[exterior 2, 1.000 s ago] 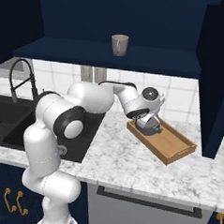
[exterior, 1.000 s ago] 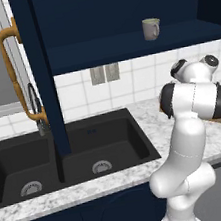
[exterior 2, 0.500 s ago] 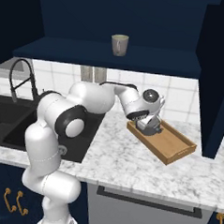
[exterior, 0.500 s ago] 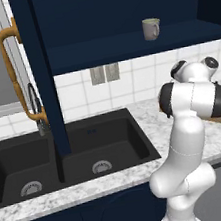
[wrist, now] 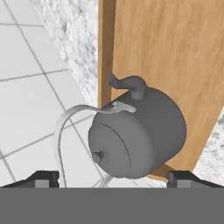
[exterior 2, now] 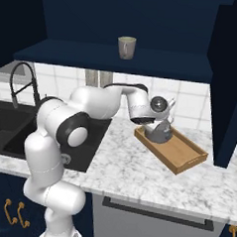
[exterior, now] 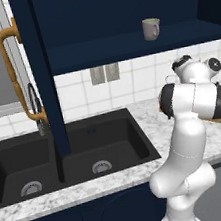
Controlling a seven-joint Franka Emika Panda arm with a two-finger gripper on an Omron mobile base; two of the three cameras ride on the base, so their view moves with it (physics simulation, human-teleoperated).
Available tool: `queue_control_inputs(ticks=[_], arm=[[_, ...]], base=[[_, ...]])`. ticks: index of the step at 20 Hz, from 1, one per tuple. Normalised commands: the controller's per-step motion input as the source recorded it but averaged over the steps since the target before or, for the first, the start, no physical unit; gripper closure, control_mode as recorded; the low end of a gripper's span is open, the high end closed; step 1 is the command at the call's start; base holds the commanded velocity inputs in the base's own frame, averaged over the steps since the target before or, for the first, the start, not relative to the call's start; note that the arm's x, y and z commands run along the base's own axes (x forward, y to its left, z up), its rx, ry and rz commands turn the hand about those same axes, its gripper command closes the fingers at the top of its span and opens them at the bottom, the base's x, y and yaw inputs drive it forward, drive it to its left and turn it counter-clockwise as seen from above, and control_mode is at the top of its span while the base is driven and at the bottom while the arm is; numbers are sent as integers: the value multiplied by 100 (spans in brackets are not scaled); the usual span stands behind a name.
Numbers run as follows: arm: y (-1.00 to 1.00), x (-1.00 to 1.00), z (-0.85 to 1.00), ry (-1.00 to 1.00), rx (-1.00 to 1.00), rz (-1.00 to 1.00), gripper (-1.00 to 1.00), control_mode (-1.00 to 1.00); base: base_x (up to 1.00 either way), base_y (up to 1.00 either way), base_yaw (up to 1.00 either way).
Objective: Pick the kettle from the counter and place it on the tray. Then pick the mug from the cabinet and place it on the tray. Then close the cabinet doors.
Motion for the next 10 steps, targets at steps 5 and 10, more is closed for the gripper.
queue_control_inputs(ticks=[5,10], arm=[[0,-3,20,-33,2,0,-100,-100],[0,-20,50,-21,0,-1,-100,-100]], base=[[0,0,0],[0,0,0]])
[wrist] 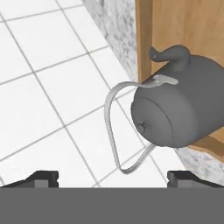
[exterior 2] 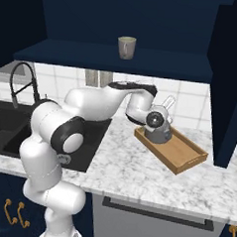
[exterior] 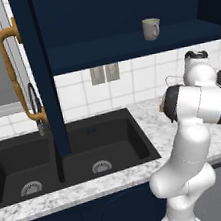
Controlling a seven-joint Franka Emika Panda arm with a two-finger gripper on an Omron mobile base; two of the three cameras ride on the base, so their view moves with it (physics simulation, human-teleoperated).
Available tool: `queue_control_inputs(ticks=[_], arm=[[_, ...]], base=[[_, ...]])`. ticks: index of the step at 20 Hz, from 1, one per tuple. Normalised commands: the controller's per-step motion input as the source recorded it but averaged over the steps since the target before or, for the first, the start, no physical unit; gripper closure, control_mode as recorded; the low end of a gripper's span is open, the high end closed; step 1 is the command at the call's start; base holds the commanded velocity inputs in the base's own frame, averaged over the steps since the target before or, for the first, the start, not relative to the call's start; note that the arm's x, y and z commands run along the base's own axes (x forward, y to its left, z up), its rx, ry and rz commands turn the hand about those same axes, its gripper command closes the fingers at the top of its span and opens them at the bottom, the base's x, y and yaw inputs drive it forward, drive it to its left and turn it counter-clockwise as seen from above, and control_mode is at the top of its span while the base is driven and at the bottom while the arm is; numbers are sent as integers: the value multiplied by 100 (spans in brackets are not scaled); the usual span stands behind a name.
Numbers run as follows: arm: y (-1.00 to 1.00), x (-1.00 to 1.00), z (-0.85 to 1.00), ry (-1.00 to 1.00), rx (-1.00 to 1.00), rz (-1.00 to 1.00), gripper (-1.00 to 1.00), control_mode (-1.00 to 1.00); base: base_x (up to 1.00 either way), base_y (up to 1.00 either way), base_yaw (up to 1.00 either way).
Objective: Pick the kettle from the counter and place it on the tray. Then pick the mug from the cabinet and place it on the tray. Then close the cabinet doors.
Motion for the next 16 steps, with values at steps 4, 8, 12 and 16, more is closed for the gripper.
queue_control_inputs(ticks=[4,8,12,16], arm=[[3,-41,90,-15,-8,1,-100,-100],[0,-25,80,-1,-15,1,-100,-100],[-3,-2,4,19,-18,0,-100,-100],[0,-4,-3,0,-8,0,-100,-100]], base=[[0,0,0],[0,0,0],[0,0,0],[0,0,0]])
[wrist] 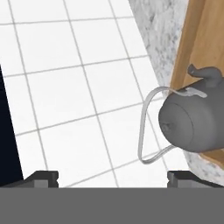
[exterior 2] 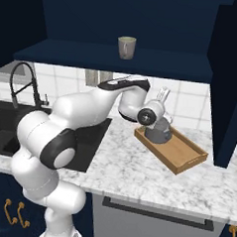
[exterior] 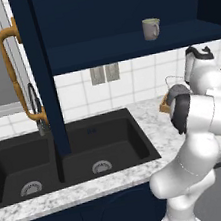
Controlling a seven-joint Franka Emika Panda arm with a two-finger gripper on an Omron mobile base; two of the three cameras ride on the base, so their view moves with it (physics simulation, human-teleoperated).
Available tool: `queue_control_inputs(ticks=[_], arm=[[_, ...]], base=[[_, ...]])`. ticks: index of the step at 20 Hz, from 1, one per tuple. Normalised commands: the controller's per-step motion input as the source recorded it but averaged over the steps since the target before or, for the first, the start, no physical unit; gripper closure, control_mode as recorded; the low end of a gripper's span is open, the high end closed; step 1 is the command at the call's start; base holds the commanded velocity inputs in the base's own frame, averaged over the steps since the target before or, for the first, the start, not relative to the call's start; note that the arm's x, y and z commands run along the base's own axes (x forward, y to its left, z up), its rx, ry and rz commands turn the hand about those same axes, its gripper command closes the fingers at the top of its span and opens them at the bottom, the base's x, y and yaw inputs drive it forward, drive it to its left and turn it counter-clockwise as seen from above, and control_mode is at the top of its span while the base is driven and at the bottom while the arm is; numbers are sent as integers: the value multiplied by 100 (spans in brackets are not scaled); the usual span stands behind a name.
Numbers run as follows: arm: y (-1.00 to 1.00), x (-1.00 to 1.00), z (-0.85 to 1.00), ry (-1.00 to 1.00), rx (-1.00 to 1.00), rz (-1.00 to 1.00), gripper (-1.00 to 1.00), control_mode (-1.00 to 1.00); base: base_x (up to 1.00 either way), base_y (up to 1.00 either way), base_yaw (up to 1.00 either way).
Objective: Pick the kettle from the counter and place it on the tray. Then pick the mug from the cabinet and place it on the tray. Then close the cabinet doors.
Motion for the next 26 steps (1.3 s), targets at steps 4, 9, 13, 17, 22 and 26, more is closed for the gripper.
queue_control_inputs(ticks=[4,9,13,17,22,26], arm=[[0,-40,-4,0,-11,0,-100,-100],[0,-69,1,-7,-10,0,-100,-100],[0,-66,25,0,-12,0,-100,-100],[3,-55,36,4,-17,0,-100,-100],[10,-51,60,22,-21,8,-100,-100],[12,-54,66,33,-22,10,-100,-100]], base=[[0,0,0],[0,0,0],[0,0,0],[0,0,0],[0,0,0],[0,0,0]])
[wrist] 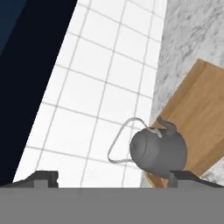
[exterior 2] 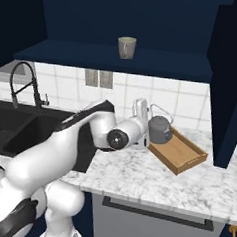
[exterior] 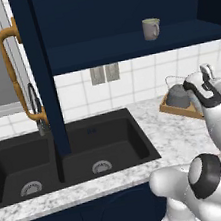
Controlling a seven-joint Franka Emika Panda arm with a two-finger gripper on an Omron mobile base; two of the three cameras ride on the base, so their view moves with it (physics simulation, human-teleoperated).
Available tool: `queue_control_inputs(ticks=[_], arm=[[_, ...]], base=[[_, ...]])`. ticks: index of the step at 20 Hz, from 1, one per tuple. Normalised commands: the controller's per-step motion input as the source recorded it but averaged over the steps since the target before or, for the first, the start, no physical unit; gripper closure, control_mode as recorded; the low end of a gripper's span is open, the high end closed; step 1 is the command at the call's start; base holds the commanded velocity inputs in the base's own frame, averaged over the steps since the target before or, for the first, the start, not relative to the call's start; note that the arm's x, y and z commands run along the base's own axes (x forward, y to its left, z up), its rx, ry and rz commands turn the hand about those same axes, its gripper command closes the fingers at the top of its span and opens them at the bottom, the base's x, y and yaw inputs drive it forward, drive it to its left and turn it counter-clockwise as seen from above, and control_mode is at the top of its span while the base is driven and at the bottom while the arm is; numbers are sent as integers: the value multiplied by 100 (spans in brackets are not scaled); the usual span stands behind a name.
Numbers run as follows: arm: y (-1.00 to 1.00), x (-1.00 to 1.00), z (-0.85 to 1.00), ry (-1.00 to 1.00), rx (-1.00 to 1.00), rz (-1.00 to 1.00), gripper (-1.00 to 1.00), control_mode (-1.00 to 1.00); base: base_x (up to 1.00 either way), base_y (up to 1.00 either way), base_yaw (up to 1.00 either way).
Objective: Pick the kettle from the counter and place it on the tray. Then pick the mug from the cabinet and place it on the tray. Then close the cabinet doors.
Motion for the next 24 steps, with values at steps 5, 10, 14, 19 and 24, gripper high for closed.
queue_control_inputs(ticks=[5,10,14,19,24], arm=[[22,-37,82,45,-26,15,-100,-100],[38,-1,29,53,-17,13,-100,-100],[13,3,-2,13,-4,3,-100,-100],[3,0,0,0,-5,1,-100,-100],[37,0,4,14,-2,40,-100,-100]], base=[[0,0,0],[0,0,0],[0,0,0],[0,0,0],[0,0,0]])
